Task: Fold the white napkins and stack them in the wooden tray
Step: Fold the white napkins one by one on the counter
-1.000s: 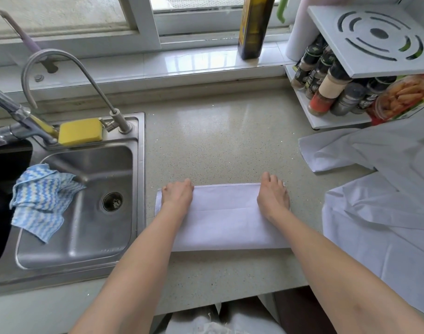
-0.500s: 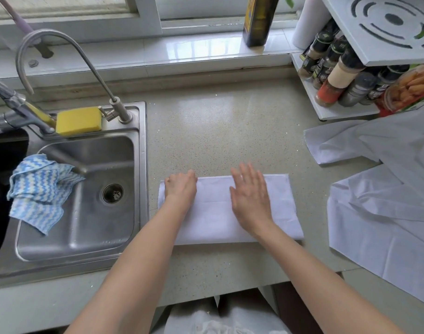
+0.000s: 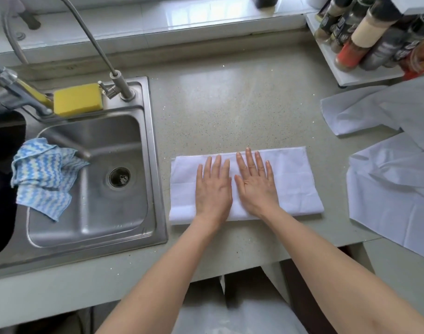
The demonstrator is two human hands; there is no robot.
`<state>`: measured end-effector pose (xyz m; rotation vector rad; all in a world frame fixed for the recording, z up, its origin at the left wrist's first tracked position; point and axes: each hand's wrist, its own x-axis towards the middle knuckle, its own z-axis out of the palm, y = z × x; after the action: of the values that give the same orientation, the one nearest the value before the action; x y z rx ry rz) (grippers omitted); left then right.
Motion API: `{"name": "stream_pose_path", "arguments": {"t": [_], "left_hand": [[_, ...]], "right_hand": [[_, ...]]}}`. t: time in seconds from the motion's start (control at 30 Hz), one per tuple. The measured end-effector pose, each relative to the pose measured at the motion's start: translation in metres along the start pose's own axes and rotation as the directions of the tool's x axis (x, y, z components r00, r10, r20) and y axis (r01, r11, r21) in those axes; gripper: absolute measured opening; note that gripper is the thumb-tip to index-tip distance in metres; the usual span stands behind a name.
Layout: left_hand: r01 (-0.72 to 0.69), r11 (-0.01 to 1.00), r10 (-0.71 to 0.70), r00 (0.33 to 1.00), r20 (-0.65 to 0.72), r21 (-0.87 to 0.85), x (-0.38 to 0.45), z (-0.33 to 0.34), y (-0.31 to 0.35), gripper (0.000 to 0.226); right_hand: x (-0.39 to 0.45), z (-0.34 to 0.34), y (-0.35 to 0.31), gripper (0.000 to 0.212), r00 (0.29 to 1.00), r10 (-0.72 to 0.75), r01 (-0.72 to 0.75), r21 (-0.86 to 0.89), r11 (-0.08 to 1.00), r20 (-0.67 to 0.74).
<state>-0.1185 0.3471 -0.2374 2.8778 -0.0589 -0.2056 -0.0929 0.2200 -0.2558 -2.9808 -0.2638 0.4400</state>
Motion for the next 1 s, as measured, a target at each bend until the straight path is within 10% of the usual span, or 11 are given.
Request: {"name": "stream_pose_path", "arguments": {"t": [1.0], "left_hand": [[0.224,0.964,-0.232,0.972,0.041,0.143,-0.018,0.028,0.031,0.06]], "right_hand": [[-0.053,-0.001,0.076,0.061,0.979,0.03,-0.025,0.03,0.999,-0.2]]}}
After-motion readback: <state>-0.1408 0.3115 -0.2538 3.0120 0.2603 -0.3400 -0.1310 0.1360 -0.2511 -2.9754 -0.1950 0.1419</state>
